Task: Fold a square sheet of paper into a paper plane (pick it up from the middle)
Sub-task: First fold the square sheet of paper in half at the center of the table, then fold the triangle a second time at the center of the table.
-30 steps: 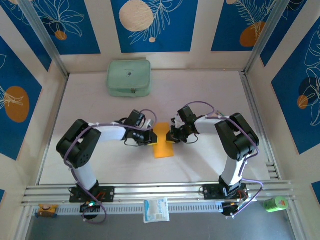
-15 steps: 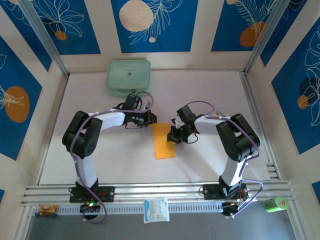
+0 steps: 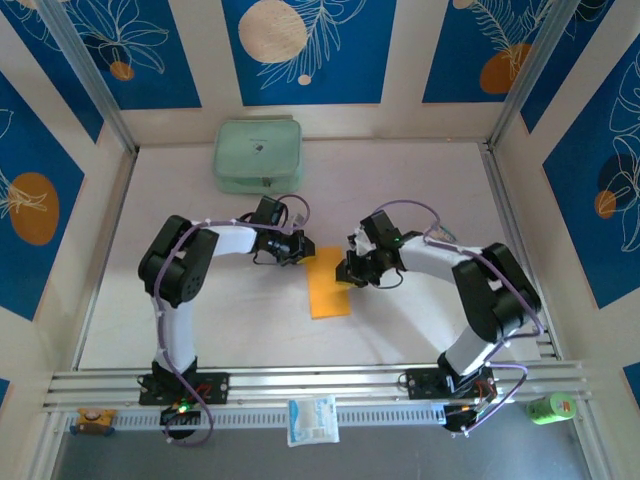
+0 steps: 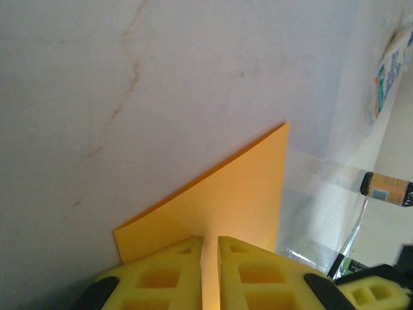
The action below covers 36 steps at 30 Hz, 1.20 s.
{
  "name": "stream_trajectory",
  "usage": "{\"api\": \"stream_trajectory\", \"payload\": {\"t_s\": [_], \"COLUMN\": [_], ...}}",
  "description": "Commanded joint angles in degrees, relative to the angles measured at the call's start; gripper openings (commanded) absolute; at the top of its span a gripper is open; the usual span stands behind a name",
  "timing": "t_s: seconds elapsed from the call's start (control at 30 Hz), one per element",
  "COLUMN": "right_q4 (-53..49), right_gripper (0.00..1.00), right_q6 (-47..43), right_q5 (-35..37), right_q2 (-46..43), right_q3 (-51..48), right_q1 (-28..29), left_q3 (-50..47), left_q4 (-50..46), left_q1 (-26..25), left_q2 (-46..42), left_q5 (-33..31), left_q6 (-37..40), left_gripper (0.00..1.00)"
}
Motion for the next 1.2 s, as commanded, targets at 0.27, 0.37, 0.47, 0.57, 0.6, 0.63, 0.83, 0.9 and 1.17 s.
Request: {"api": "stream_trajectory", "payload": {"t_s": [0.27,0.37,0.47,0.57,0.6,0.63,0.83,0.9,1.17], "right_q4": [-2.2,-0.8,-1.1,-2.2,-2.3,-2.3,-1.1,-0.4,4.5], "right_gripper": [0.39,0.43,0.44,0.46,0.46,0.47,0.47,0.47,0.39], "right_q6": [11.2,12.5,13.1,13.7,14.0,14.4,15.6,15.8,17.0], "right_q5": [-2.8,-3.3,-2.0,-0.1,0.4,1.0,1.1,0.9,-0.5], "right_q2": [-10.1,-8.8,-7.5,-7.3,-7.4,-7.6,-6.7,-6.1,-7.8], "right_q3": [-10.7,-11.4,-11.2,-11.3,-11.4,-11.6,-12.4,-12.3,-12.2], "right_q1": [1.9,3.8,4.7,4.8,4.8,4.8,4.9,4.9,5.3], "left_q3": [-0.7,-1.9,-2.3,-2.6,-2.6,-2.6,-2.5,-2.4,-1.9], "left_q4": [-1.5,-1.0,-0.9,-0.7,-0.7,-0.7,-0.7,-0.7,-0.5], "left_q1": [0.3,0.5,0.6,0.6,0.6,0.6,0.6,0.6,0.6], "left_q2": [1.0,0.8,0.7,0.6,0.6,0.6,0.7,0.7,0.8], "left_q5": [-0.8,-0.7,-0.8,-0.8,-0.8,-0.8,-0.7,-0.6,0.1], "left_q6": [2.6,2.5,2.7,2.5,2.5,2.5,2.4,2.5,2.5], "left_gripper": [0.14,0.14,0.14,0.14,0.14,0.14,0.14,0.14,0.14]}}
